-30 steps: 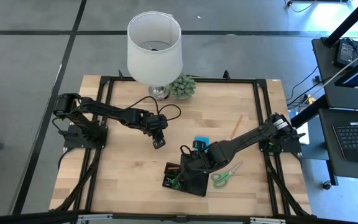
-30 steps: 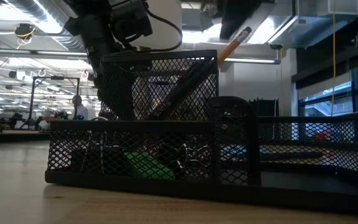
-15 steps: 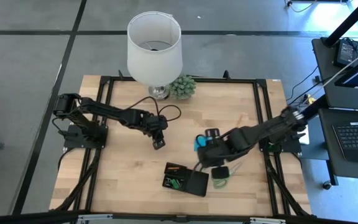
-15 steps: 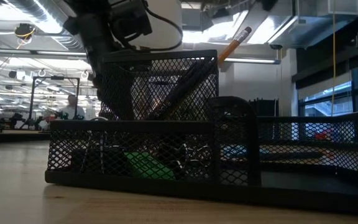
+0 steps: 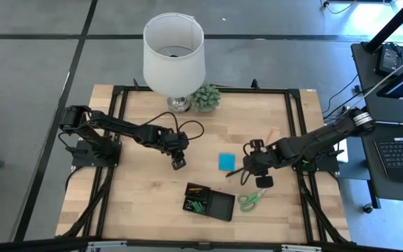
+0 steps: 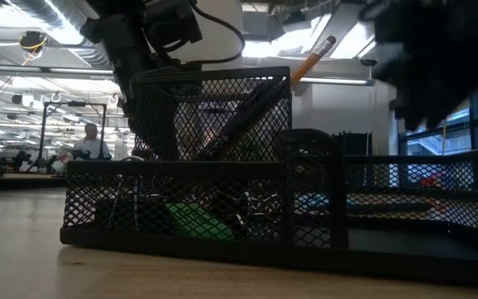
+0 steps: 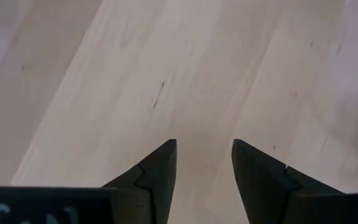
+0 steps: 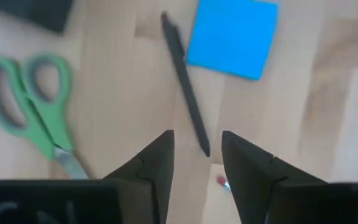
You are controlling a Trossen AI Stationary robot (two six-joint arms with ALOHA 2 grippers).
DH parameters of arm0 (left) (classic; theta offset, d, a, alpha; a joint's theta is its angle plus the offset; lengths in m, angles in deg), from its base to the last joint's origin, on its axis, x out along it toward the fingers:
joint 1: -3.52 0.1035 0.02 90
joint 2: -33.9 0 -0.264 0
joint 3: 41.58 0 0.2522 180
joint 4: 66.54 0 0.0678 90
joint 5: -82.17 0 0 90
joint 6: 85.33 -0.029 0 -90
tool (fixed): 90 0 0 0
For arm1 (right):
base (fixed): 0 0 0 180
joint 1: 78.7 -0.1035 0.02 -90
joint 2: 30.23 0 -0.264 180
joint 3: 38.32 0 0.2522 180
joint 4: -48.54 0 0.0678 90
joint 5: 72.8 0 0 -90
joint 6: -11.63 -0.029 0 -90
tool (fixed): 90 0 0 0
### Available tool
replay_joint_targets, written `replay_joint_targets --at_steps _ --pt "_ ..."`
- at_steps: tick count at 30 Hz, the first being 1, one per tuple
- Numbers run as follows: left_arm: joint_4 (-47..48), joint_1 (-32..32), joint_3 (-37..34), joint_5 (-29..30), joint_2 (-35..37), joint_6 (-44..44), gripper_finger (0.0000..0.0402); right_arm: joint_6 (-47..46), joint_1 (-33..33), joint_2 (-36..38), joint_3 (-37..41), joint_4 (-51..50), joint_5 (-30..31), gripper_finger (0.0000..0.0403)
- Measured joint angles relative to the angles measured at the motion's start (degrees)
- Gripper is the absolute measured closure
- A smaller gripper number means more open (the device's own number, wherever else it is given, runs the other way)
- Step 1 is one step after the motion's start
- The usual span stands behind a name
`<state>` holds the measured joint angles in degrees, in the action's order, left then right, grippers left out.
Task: Pick and place office supplies into organizer
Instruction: Put the black pen into the desk organizer
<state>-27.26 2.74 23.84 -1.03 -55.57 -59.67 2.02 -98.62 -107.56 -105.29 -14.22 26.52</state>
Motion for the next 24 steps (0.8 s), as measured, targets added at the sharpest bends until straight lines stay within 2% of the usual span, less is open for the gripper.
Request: replay_joint_targets --at_steps 4,9,17,24 --pt "-0.01 0.0 0.0 0.17 0.0 0.64 0.0254 4.1 0.42 -0.86 5.83 6.08 -1.73 0.0267" --pt "-0.34 0.0 0.0 0.2 0.0 0.8 0.0254 3.86 3.08 -2.76 9.2 7.61 -3.16 0.0267" --pt "-0.97 0.0 0.0 1.21 0.0 2.31 0.0254 7.49 9.06 -5.76 9.44 9.25 -5.18 0.0267" --pt "-1.47 0.0 0.0 1.22 0.0 2.31 0.0254 12.87 10.19 -9.67 9.44 9.5 -6.42 0.0267"
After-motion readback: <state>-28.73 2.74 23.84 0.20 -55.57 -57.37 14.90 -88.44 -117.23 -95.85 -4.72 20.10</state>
